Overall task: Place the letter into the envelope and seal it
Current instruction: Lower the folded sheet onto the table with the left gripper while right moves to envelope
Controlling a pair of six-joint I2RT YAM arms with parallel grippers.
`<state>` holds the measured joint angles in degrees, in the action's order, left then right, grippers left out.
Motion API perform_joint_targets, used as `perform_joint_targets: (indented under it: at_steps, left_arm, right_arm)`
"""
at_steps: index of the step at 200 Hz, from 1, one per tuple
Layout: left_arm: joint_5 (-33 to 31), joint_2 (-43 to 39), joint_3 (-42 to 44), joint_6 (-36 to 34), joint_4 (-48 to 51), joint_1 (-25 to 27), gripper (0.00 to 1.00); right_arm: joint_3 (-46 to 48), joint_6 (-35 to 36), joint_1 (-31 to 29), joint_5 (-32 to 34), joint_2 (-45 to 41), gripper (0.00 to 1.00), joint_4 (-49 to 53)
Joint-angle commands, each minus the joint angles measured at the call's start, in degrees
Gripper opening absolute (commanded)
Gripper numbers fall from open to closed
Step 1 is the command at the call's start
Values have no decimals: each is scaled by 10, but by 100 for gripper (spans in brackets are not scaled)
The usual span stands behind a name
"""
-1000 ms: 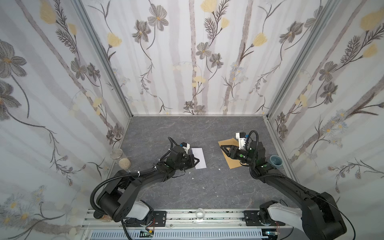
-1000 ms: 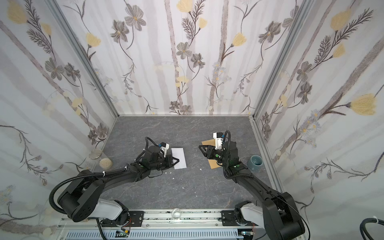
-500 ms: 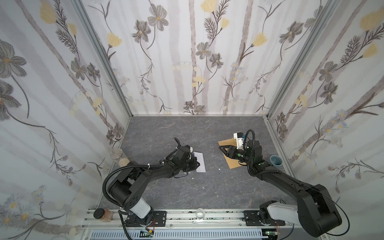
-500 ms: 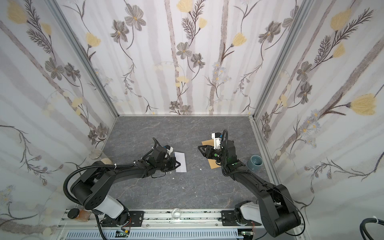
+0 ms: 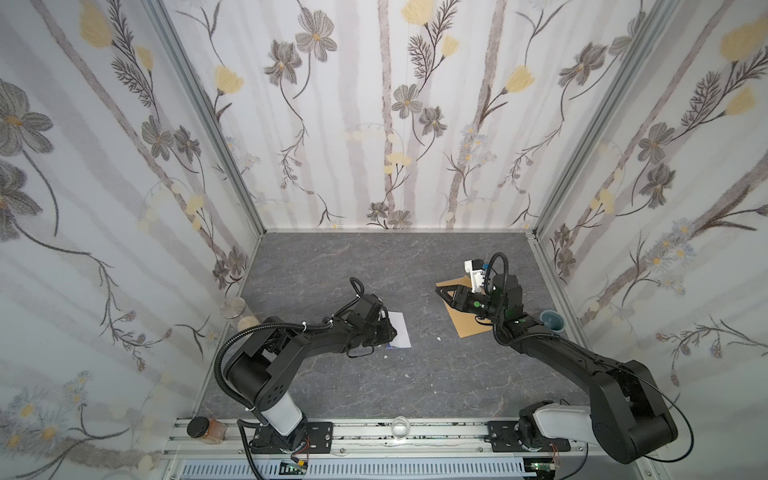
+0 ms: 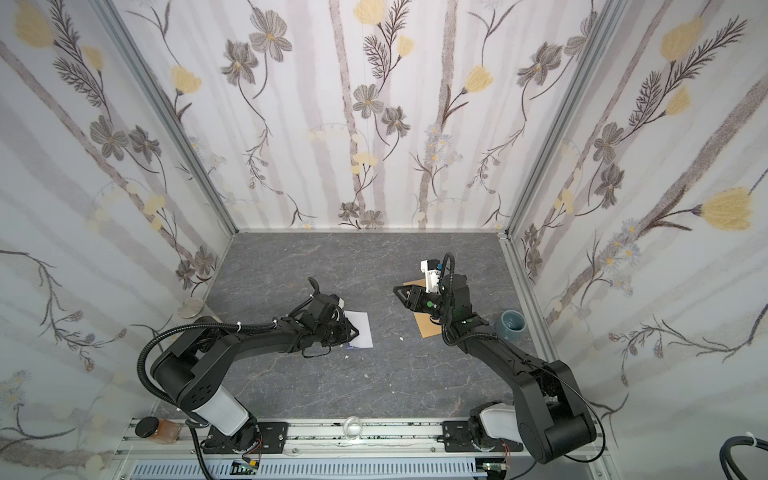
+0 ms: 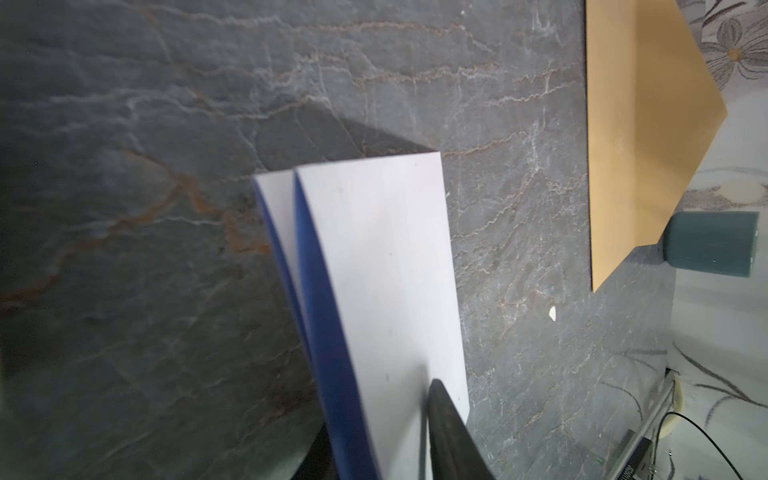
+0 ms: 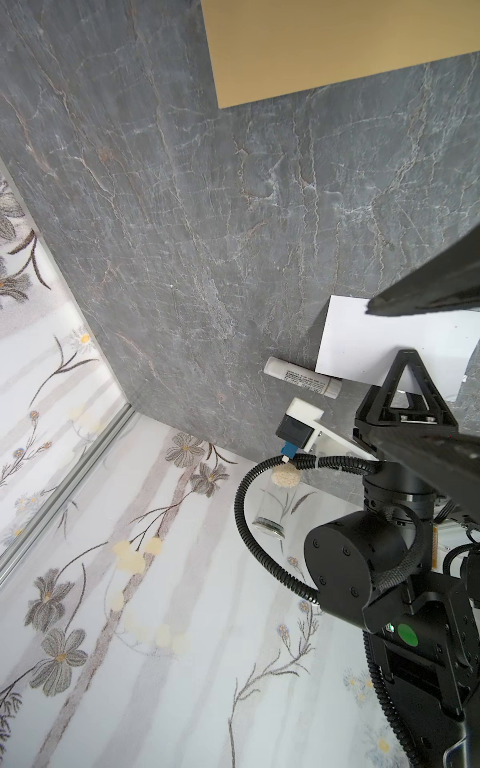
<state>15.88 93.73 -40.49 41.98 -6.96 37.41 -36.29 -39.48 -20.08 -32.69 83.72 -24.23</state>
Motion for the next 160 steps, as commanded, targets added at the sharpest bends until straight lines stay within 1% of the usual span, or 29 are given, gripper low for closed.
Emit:
perform_joint_targets:
  at_steps: [1,62,97,121,140,160]
  left_arm:
    - [-38,-15,-3,-14,21,-1,33]
    - [-81,-66,1,-23,53,-12,39]
    - [-94,-105,1,-22,75,-24,40]
    - [-96,-134,-1,-21,81,-30,40]
    - [-96,-153,-7,-24,80,-30,42]
    - [-98,-162,-17,-32,78,-30,42]
  right_arm:
    - [-8,-2,0,-7,6,46,-18]
    - [-10,-1,2,-2,8,45,-8]
    - [-19,20,12,26,-2,45,50]
    - [-31,50,37,64,-15,45,123]
    - [-36,74,69,120,-27,49,180]
    - [-40,102,98,185,-28,51,230]
